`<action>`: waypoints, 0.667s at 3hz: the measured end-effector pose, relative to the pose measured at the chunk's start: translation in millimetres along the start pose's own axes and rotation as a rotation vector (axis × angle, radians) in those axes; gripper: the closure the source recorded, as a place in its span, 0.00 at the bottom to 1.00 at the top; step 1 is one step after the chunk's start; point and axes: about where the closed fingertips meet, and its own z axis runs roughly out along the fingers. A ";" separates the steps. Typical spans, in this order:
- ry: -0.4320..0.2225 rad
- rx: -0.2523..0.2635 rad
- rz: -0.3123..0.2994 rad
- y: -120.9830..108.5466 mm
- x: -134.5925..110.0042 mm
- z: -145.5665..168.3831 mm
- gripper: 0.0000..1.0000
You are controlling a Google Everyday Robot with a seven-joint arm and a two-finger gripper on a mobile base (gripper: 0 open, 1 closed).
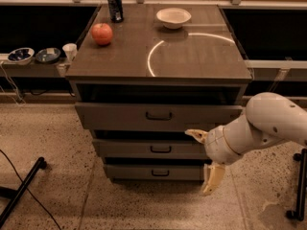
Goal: Open middle drawer
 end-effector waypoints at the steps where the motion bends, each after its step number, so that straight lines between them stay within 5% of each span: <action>1: 0.072 0.024 0.031 -15.0 44.7 28.4 0.00; 2: 0.137 0.082 0.040 -31.7 96.3 52.5 0.00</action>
Offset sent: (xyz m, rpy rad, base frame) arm 0.0655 -0.0722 -0.1340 -0.1766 -0.0850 -0.1395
